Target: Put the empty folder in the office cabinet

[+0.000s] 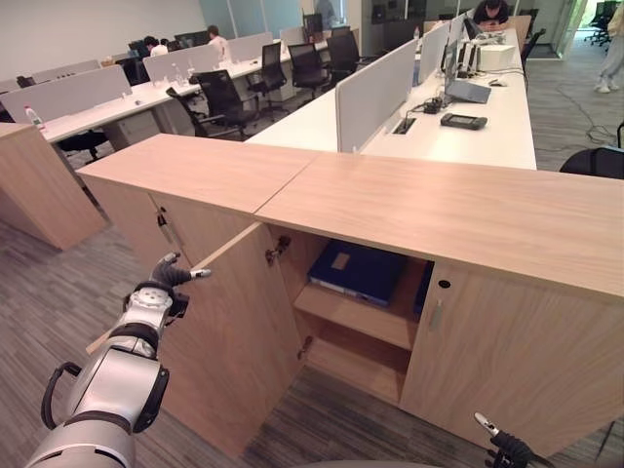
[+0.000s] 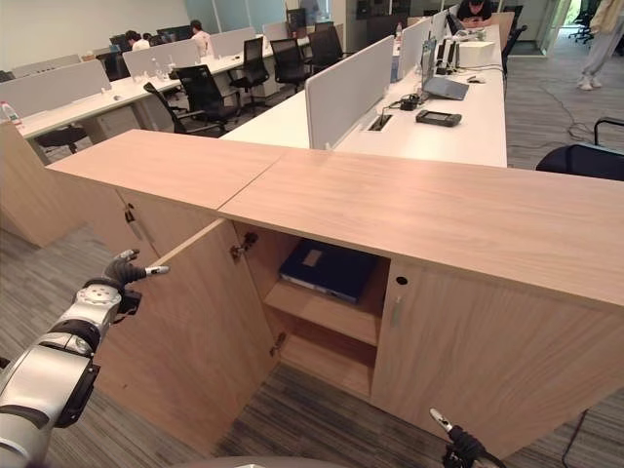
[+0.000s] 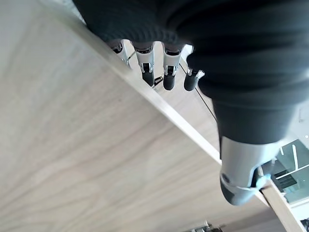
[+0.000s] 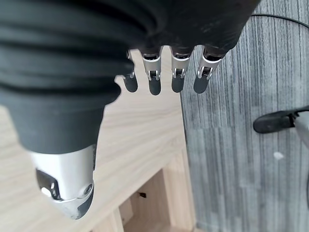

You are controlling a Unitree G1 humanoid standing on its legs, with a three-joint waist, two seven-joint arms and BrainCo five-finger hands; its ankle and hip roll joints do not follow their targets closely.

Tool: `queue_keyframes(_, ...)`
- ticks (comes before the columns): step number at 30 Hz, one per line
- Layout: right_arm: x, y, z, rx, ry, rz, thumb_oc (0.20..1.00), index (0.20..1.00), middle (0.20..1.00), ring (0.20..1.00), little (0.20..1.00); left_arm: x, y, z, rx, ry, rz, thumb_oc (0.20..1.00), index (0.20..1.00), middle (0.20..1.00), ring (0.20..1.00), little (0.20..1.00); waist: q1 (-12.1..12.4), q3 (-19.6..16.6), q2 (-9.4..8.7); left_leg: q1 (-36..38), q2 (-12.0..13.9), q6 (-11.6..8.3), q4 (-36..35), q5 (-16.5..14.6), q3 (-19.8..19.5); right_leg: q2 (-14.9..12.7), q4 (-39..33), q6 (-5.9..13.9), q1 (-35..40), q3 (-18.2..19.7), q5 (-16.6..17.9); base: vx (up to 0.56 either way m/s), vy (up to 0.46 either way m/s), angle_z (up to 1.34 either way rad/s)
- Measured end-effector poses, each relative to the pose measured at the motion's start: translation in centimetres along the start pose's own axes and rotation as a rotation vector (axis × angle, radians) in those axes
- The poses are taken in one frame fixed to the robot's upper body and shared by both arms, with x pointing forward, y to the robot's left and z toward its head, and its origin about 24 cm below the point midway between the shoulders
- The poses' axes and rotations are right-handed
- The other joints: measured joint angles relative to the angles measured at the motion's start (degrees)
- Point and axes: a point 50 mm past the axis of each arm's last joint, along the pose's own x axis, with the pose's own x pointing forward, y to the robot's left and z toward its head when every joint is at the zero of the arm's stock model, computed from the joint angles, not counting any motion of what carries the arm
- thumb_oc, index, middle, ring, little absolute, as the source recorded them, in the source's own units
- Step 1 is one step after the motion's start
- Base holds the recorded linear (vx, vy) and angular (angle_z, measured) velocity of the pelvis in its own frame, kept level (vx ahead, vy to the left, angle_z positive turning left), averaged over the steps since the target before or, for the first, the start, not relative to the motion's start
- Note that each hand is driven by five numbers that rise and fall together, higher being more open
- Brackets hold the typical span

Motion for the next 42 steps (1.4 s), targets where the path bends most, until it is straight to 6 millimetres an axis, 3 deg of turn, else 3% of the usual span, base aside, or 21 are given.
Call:
queue_keyframes(4, 0.0, 0.1, 0.1, 0.002, -0.004, 0.002, 1.000, 1.000, 1.000, 1.000, 1.000, 0.1, -1.0, 2.0, 0.015, -0.070, -0.044, 1.000, 1.000, 1.000, 1.000, 1.000, 0.64, 0.10, -0.47, -1.24, -0.05, 0.01, 0.17, 0.02, -0.74, -0.20, 0.15, 0.01, -0.15, -0.72, 0.02, 0.00, 0.011, 0.10)
queue_keyframes(6, 0.0, -0.4, 0.5, 0.001, -0.013, -0.010, 1.000, 1.000, 1.000, 1.000, 1.000, 0.1, -1.1, 2.0, 0.013, -0.070, -0.056, 1.000, 1.000, 1.000, 1.000, 1.000, 0.31, 0.12, -0.67, -1.39, -0.05, 0.00, 0.37, 0.05, -0.79, -0.21, -0.01, 0.02, -0.11, -0.78, 0.02, 0.01, 0.048, 0.02)
queue_keyframes(8, 0.0, -0.1, 1.1, -0.002, -0.023, 0.004, 1.000, 1.000, 1.000, 1.000, 1.000, 0.2, 1.0, 0.1, 0.015, 0.053, -0.012, 1.000, 1.000, 1.000, 1.000, 1.000, -1.19, 0.25, -0.12, -1.28, -0.09, -0.01, 0.13, 0.05, -0.73, -0.16, -0.23, 0.03, -0.07, -0.77, 0.02, 0.03, 0.067, -0.03)
queue_keyframes(12, 0.0, -0.4, 1.9, -0.007, -0.031, 0.010, 1.000, 1.000, 1.000, 1.000, 1.000, -0.1, 2.7, -1.0, 0.026, 0.132, 0.027, 1.000, 1.000, 1.000, 1.000, 1.000, -2.68, 0.58, 0.54, -0.96, -0.08, -0.01, 0.05, 0.05, -0.53, -0.03, -0.22, -0.25, -0.16, -0.66, 0.24, 0.01, 0.018, -0.03)
queue_keyframes(14, 0.0, -0.5, 2.0, -0.008, -0.029, 0.006, 1.000, 1.000, 1.000, 1.000, 1.000, -0.1, 2.9, -1.1, 0.027, 0.136, 0.033, 1.000, 1.000, 1.000, 1.000, 1.000, -2.72, 0.60, 0.55, -0.94, -0.06, -0.01, 0.06, 0.05, -0.38, -0.02, -0.22, -0.24, -0.17, -0.63, 0.24, 0.00, 0.006, -0.04)
queue_keyframes(16, -0.1, -0.9, 2.5, -0.020, -0.034, 0.003, 1.000, 1.000, 1.000, 1.000, 1.000, -0.6, 4.6, -2.5, 0.064, 0.215, 0.044, 1.000, 1.000, 1.000, 1.000, 1.000, -2.90, 0.67, 0.56, -0.85, 0.03, -0.01, -0.02, 0.05, -0.03, 0.15, -0.25, -0.28, -0.39, -0.15, 0.25, 0.00, 0.007, -0.13)
queue_keyframes(22, -0.1, -0.8, 2.9, -0.022, -0.029, 0.017, 1.000, 1.000, 1.000, 1.000, 1.000, -1.4, 6.1, -4.6, 0.035, 0.258, 0.053, 1.000, 1.000, 1.000, 1.000, 1.000, -2.78, 0.84, 0.51, -0.24, 0.04, -0.03, -0.31, 0.03, 0.94, 0.30, -0.22, -0.28, -0.46, 0.93, 0.21, 0.01, 0.007, -0.09)
queue_keyframes(35, -0.2, -1.2, 1.9, -0.053, 0.015, 0.005, 1.000, 1.000, 1.000, 1.000, 1.000, -1.8, 5.8, -6.0, 0.053, 0.287, -0.001, 1.000, 1.000, 1.000, 1.000, 1.000, -2.66, 0.83, 0.57, 0.65, 0.25, -0.13, -0.40, -0.85, 1.46, 0.61, -0.17, -0.06, -0.17, 2.17, -0.08, 0.01, -0.001, -0.04)
queue_keyframes(39, -0.2, -1.0, 0.4, -0.082, 0.067, 0.006, 1.000, 1.000, 1.000, 1.000, 1.000, -0.9, 3.1, -4.1, 0.364, 0.273, -0.112, 1.000, 1.000, 1.000, 1.000, 1.000, -1.10, 0.64, 0.33, 0.84, 0.09, -0.06, 0.05, -0.88, 1.43, 0.44, -0.15, 0.06, 0.00, 2.11, 0.06, -0.01, -0.009, 0.02)
queue_keyframes(42, -0.1, -0.4, -0.2, -0.093, 0.089, 0.015, 1.000, 1.000, 1.000, 1.000, 1.000, -0.1, 0.5, -1.2, 0.497, 0.219, -0.204, 1.000, 1.000, 1.000, 1.000, 1.000, -0.30, 0.41, -0.11, 0.52, 0.02, 0.11, 0.54, -0.98, 1.27, 0.19, -0.09, 0.17, 0.00, 1.53, 0.12, -0.03, -0.029, 0.15)
